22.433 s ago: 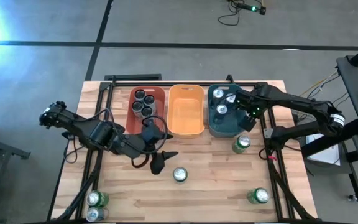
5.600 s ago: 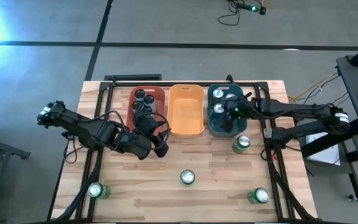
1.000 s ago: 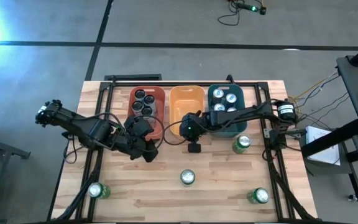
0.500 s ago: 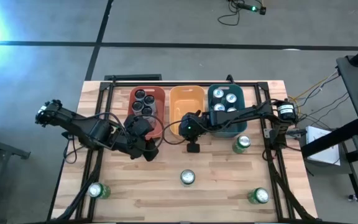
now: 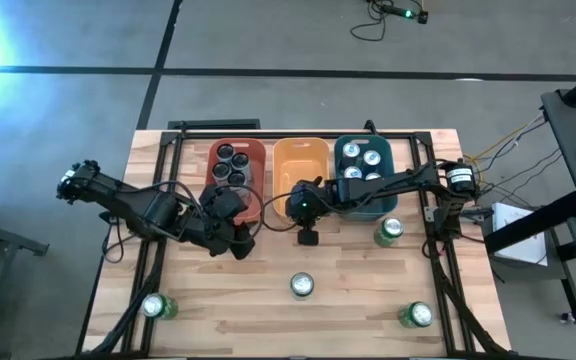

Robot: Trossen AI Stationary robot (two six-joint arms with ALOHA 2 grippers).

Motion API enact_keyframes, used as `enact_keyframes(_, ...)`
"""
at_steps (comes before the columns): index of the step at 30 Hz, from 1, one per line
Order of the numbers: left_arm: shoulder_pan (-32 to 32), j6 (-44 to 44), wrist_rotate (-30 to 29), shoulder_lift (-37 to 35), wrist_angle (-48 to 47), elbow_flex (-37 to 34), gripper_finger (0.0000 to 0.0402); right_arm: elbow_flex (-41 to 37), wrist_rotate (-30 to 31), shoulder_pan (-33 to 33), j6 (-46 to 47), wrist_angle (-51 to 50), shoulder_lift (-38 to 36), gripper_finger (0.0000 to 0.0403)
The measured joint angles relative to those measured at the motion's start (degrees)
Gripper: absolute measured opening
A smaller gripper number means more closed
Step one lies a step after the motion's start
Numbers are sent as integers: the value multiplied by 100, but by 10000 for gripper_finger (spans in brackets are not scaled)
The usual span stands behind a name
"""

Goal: Sort soda cans
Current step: Adjust the yellow bin

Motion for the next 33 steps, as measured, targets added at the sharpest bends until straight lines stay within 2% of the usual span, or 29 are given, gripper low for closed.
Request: enact_keyframes(33, 0, -22, -1, 0, 0, 0, 204, 0, 6, 0, 214, 321, 0, 9)
